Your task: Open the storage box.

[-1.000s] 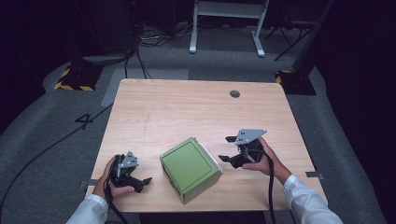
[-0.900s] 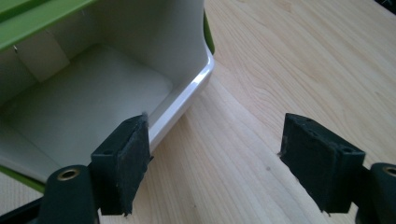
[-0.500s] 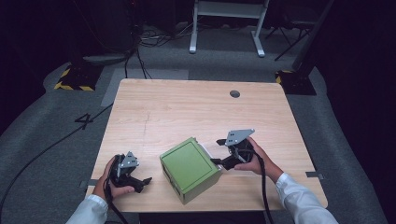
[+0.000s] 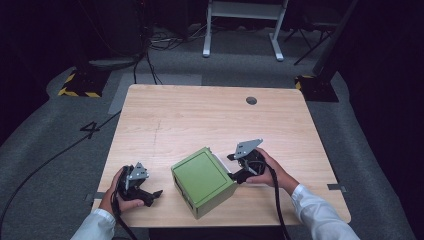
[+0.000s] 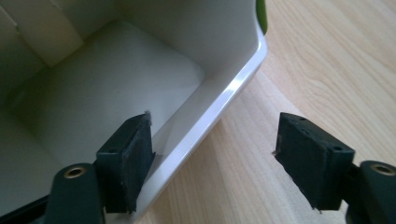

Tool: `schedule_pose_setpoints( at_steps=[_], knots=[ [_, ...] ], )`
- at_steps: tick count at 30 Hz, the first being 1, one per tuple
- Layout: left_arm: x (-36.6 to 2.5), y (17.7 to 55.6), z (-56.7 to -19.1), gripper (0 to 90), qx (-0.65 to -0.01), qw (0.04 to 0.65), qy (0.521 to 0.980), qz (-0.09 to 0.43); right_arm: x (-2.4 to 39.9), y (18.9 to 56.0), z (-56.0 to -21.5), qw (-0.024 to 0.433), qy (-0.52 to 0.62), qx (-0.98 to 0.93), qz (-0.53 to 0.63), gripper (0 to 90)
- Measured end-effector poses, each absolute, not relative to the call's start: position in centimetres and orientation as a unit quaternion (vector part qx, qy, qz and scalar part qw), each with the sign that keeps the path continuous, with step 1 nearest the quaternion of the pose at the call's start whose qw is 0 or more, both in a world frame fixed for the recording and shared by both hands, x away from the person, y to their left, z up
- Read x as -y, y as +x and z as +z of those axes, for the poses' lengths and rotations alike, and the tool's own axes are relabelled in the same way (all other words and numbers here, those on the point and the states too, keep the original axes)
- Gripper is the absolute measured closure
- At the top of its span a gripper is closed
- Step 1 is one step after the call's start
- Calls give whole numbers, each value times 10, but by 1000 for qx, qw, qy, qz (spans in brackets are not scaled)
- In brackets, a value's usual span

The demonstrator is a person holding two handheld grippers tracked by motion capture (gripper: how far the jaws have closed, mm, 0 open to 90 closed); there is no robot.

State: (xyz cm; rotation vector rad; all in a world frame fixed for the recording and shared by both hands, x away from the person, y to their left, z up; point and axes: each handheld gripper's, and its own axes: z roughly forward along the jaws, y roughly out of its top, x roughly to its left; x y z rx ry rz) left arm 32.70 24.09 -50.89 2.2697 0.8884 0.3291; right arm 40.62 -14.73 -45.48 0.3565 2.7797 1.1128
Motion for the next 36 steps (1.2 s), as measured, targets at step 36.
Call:
schedule_pose_setpoints(
  at_steps=[36],
  knots=[
    [-241, 327, -509, 2, -340, 335, 870, 126, 218, 435, -462, 35, 169, -914, 368, 545]
  ],
)
